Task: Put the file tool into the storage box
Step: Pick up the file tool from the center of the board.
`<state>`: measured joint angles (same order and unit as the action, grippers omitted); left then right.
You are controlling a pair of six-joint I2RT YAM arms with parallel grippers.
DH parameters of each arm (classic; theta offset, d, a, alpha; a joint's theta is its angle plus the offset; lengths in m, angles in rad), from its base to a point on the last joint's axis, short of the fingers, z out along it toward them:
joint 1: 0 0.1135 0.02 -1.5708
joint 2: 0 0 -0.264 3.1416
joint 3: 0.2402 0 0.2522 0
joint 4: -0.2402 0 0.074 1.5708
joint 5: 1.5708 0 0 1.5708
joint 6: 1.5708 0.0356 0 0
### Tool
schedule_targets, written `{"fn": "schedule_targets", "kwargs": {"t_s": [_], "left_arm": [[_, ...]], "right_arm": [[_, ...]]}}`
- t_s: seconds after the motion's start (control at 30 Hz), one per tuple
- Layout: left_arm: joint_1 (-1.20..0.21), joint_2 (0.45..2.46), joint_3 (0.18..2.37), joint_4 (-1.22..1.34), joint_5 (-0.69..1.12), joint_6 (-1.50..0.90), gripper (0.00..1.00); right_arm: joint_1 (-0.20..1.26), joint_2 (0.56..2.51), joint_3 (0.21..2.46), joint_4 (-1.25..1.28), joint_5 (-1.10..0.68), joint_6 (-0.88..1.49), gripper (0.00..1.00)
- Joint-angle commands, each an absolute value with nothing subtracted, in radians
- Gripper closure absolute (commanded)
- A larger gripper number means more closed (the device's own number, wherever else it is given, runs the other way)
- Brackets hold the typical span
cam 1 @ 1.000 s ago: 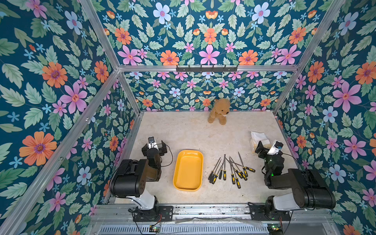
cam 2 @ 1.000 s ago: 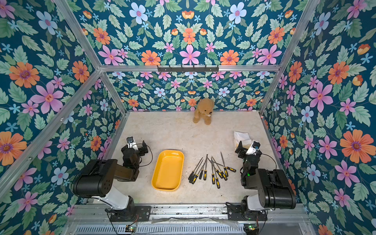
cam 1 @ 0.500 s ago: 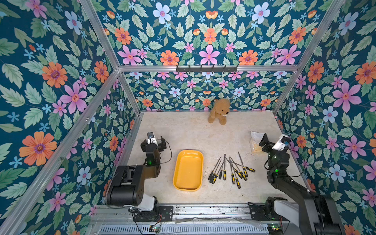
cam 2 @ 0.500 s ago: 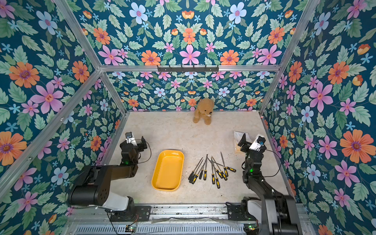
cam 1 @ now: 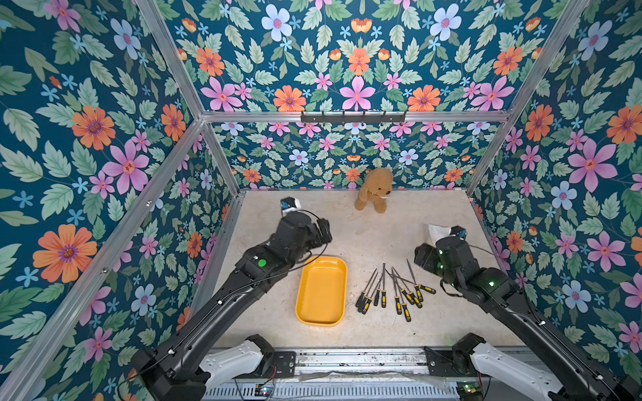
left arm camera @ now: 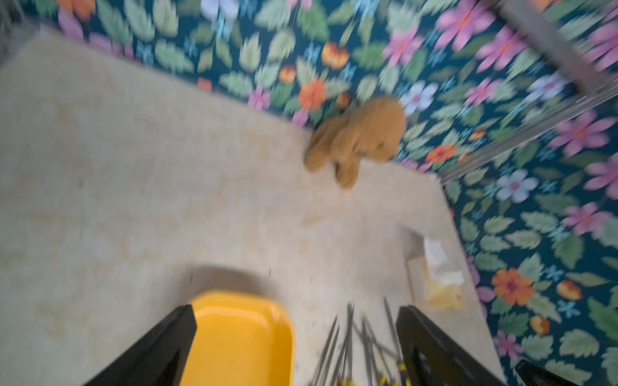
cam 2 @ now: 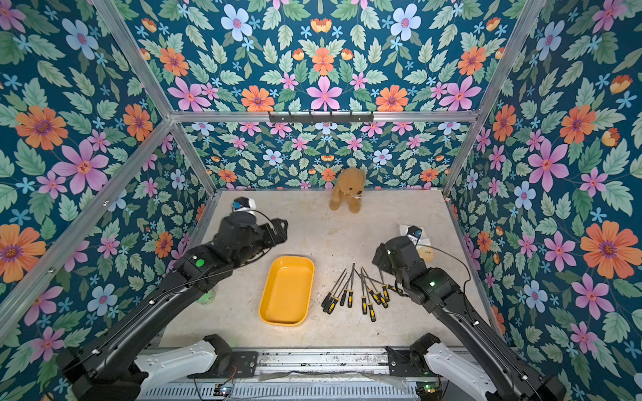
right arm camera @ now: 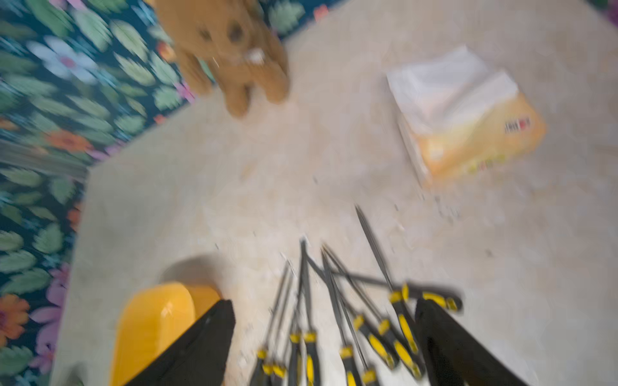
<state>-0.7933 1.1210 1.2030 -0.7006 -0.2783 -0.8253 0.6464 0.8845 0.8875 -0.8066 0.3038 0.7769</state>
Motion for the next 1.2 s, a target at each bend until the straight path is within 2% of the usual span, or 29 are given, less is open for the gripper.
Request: {"fn": "schedule_targets", "kwargs": {"t_s": [0.0,0.13,0.27,0.43,0.97,1.17], "left_arm": [[-0.93,1.168,1.215,-1.066,-0.383,-1.117,0.0],[-0.969,1.208,1.191,-1.031,-0.343,-1.114,0.0],[-0.969,1.235,1.164,-0.96,-0.295,-1.059,0.0],[-0.968,1.231,1.11,-0.878,-0.241,-1.029,0.0],[-0.944,1.216,1.017,-0.771,-0.175,-1.0,0.0],[-0.933,1.22,1.014,-0.764,-0.179,-1.002,0.0]], "right_arm": [[0.676,0.847,0.817,-1.106,0.269,0.971,0.14],[0.676,0.838,0.713,-1.062,0.249,1.024,0.25],[0.674,0.942,0.664,-0.949,0.245,1.032,0.33],[0.573,1.022,0.617,-0.772,0.19,0.951,0.44],[0.524,1.227,0.644,-0.678,0.114,0.711,0.45],[0.491,1.289,0.666,-0.631,0.104,0.671,0.5]]}}
